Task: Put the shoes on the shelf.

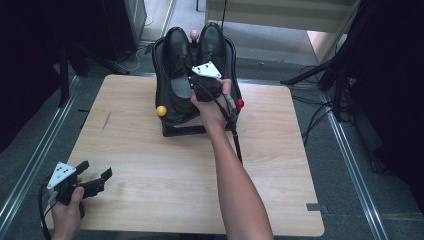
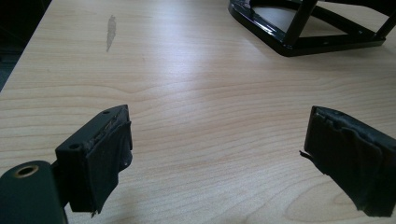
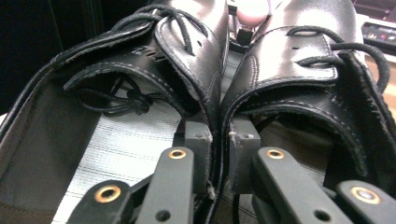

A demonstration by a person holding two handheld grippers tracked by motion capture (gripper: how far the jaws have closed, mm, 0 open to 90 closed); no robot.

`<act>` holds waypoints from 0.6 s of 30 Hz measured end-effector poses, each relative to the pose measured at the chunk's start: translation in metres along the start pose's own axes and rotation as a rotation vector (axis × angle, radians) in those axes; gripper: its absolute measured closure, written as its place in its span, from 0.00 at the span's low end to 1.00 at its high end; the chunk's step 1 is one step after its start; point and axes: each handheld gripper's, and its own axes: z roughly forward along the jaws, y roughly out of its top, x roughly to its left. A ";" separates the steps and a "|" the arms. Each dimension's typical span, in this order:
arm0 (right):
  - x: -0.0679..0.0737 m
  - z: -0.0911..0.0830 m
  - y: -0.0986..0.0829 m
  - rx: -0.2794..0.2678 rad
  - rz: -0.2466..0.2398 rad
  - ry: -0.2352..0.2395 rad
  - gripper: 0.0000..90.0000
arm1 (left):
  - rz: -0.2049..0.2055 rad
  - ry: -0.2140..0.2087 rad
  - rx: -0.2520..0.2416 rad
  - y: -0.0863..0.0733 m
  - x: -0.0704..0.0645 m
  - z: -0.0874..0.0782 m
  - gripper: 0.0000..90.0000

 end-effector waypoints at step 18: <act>-0.001 -0.040 0.005 0.031 0.086 0.114 0.08 | 0.002 0.001 -0.014 0.000 -0.001 -0.001 0.10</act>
